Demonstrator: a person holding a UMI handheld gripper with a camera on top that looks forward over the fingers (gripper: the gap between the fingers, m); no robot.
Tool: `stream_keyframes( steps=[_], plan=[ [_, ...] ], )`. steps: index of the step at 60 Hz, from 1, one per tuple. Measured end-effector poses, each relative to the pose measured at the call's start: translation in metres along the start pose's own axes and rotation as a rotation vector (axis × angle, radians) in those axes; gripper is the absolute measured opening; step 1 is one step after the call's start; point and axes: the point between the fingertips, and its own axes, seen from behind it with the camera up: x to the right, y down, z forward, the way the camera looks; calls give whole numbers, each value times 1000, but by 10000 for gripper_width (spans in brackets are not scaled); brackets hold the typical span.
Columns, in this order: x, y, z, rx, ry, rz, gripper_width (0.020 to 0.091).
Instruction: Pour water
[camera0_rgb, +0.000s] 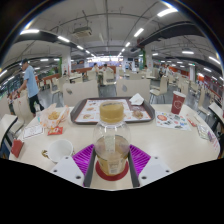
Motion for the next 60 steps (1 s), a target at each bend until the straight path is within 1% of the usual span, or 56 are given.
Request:
stream_keyframes(
  steps=[1, 5, 6, 7, 9, 12, 25, 32, 44, 60],
  plan=[
    [1, 1, -1, -11, 1, 5, 587],
    [0, -1, -12, -37, -6, 21, 854],
    [-1, -2, -16, -45, 0, 25, 868],
    [-1, -2, -20, -53, -5, 27, 849],
    [-1, -5, -30, -66, -6, 29, 841],
    [0, -9, -47, -81, 0, 34, 854],
    [1, -20, -129, -149, 3, 32, 851],
    [4, -20, -160, -174, 13, 16, 851],
    [9, -23, -189, -170, 19, -6, 852],
    [11, -24, -200, -172, 1, -4, 852]
  ],
)
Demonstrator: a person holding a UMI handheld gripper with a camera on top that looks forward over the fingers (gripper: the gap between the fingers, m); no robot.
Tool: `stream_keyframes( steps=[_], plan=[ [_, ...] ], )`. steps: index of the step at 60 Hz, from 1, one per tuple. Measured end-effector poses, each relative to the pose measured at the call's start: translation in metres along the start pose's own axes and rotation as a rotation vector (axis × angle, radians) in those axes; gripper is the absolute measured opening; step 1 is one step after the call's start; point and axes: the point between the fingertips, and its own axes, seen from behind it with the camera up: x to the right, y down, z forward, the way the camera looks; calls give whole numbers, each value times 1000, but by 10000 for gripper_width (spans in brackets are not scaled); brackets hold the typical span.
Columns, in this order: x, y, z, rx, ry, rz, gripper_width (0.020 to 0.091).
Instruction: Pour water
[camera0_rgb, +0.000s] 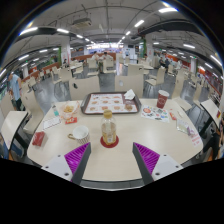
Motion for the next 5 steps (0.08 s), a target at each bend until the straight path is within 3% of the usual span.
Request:
stream_keyframes(
  steps=[5],
  plan=[
    [-1, -3, -2, 6, -6, -13, 849]
  ],
)
